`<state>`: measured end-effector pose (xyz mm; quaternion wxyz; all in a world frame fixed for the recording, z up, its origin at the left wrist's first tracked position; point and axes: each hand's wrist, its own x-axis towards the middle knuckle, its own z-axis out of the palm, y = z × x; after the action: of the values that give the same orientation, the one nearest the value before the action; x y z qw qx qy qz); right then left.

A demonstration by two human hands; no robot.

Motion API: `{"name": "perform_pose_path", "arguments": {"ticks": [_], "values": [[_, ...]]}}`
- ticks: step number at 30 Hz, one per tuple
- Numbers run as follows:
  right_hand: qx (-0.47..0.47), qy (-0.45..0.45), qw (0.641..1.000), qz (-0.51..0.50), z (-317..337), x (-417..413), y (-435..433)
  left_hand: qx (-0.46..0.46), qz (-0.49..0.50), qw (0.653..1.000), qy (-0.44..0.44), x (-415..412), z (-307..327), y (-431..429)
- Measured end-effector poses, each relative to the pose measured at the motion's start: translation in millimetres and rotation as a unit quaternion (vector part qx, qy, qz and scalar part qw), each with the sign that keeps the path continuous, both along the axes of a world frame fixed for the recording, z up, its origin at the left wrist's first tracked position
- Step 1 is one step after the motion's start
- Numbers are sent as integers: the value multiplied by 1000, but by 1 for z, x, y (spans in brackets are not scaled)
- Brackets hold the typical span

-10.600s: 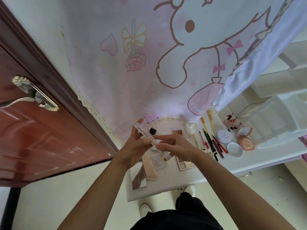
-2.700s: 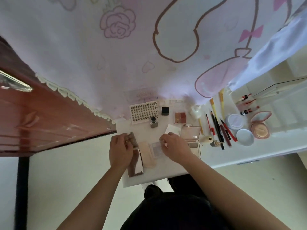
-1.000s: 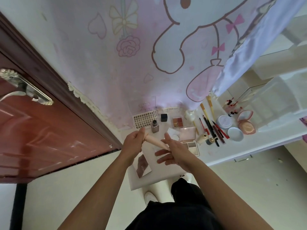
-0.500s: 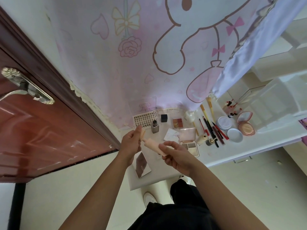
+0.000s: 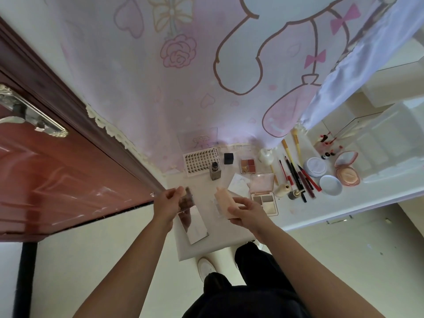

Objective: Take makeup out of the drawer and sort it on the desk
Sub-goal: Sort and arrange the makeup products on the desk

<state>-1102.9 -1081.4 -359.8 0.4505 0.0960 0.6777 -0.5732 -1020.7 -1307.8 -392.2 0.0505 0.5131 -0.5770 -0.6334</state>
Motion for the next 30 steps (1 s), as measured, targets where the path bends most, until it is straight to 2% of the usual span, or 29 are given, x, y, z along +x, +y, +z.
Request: {"name": "perform_pose_path", "arguments": {"ticks": [7, 11, 17, 21, 25, 30], "values": [[109, 122, 979, 123, -24, -24, -33, -60, 21, 997, -36, -21, -28, -36], [123, 107, 977, 137, -38, -39, -53, -98, -5, 991, -87, -33, -46, -48], [151, 111, 969, 163, -60, -57, -84, -67, 10, 991, -112, -46, -67, -56], [206, 152, 950, 179, -62, -59, -93, -98, -11, 988, -122, -52, -67, -56], [200, 186, 941, 199, -55, -52, -95, -108, -21, 985, -129, -48, -59, -53], [208, 276, 908, 235, -49, -27, -84, -102, 11, 987, -123, -16, -53, -43]]}}
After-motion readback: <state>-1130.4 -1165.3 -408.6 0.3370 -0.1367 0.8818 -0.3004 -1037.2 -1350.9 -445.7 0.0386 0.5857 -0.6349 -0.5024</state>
